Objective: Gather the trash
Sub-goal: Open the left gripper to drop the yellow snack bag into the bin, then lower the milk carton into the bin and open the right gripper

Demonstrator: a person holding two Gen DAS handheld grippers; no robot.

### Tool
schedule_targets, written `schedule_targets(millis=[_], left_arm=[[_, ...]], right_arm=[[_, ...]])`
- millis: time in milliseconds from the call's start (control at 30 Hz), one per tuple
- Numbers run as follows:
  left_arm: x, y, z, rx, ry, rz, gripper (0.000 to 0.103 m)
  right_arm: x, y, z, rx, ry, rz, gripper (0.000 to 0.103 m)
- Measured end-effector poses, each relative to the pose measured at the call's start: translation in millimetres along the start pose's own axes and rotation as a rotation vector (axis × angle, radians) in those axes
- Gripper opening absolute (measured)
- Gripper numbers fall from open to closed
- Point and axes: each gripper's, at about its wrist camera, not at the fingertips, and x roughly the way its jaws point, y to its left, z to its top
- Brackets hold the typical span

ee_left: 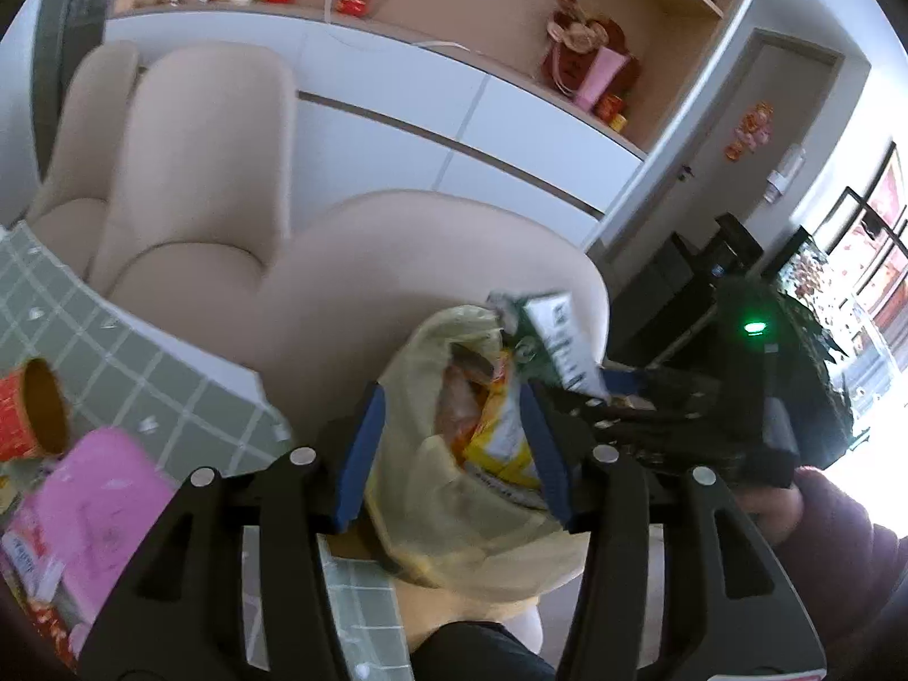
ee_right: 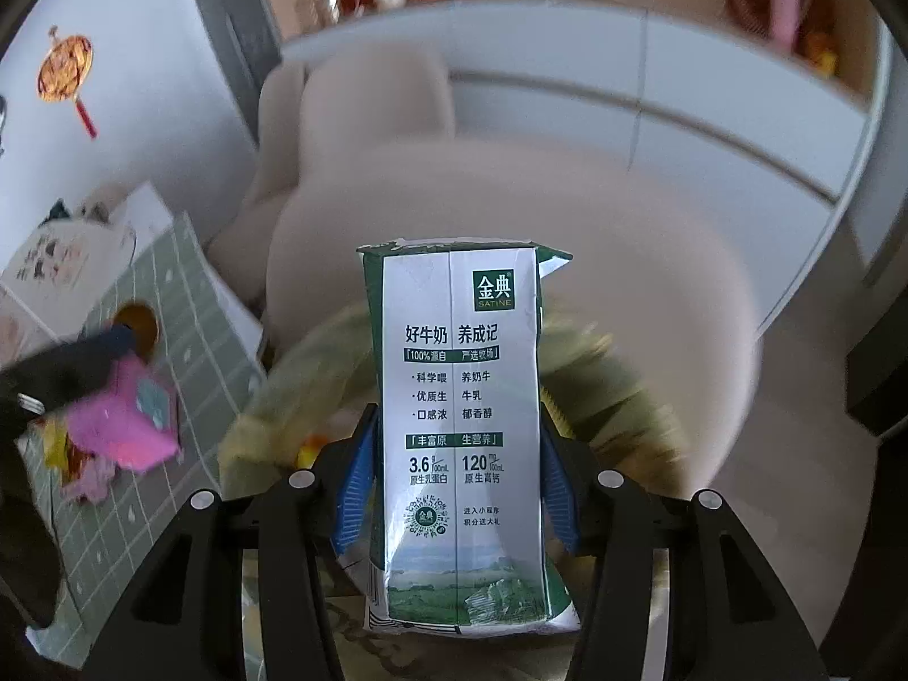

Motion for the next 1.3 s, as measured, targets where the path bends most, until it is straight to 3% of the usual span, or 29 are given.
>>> schedule_targets(millis=[200, 400, 533, 667, 933, 1133, 1300], left_arm=[[-32.2, 18.7, -17.1, -0.032, -0.012, 0.059, 0.048], [-63.0, 42.9, -41.2, -0.078, -0.019, 0.130, 0.048], [-87.1, 58.9, -61.3, -0.094, -0.029, 0.169, 0.048], [-113.0, 81.6, -82.5, -0.118, -0.053, 0.210, 0.053], [-157.5, 136.2, -128.1, -0.279, -0.118, 0.314, 0.053], [-205.4, 164.8, -155.8, -0.357, -0.182, 0.416, 0.053], [-241.2, 196.9, -176.7, -0.432, -0.207, 0.529, 0.053]], right_arm=[[38.1, 1.3, -5.6, -0.007, 0.150, 0.002, 0.049], [48.4, 4.2, -8.1, -0.014, 0.205, -0.029, 0.049], [37.1, 5.9, -9.8, 0.009, 0.159, -0.025, 0.049], [12.7, 16.9, -17.6, 0.009, 0.077, -0.080, 0.050], [-41.4, 34.5, -39.0, 0.007, -0.052, -0.119, 0.051], [-73.6, 78.6, -45.6, -0.010, -0.174, -0.037, 0.051], [-67.0, 135.8, -56.5, -0.081, -0.156, 0.103, 0.051]])
